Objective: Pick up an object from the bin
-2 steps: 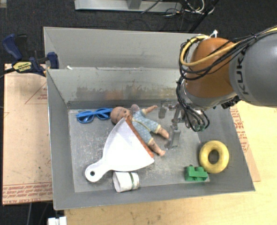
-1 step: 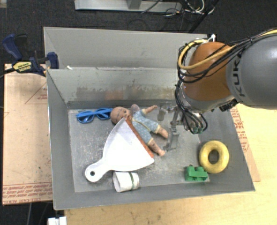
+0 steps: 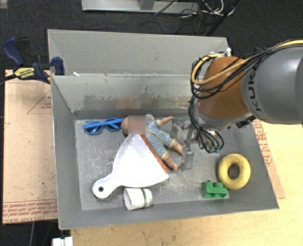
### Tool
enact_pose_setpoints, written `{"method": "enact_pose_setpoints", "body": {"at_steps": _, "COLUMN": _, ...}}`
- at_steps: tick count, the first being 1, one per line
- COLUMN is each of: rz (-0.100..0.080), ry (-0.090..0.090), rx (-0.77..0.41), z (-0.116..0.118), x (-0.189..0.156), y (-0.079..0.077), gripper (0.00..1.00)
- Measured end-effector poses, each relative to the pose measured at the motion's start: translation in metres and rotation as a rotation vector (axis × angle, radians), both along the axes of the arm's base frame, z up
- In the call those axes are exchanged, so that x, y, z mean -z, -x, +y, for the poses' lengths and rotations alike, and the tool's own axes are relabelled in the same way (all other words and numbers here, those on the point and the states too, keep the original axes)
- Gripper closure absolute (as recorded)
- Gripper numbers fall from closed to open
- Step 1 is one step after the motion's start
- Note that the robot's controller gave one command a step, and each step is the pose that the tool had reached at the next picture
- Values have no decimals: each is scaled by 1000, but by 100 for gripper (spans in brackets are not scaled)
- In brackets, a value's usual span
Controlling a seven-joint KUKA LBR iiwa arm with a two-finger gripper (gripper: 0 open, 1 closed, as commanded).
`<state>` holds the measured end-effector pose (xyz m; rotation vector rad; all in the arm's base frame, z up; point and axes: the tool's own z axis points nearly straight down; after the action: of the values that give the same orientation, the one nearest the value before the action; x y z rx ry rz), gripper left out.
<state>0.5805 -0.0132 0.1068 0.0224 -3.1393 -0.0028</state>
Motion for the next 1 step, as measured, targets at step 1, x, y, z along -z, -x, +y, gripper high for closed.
{"method": "enact_pose_setpoints", "body": {"at_steps": 1, "rz": -6, "ry": 2, "rx": -9, "z": 20, "x": -14, "y": 0, "gripper": 0}}
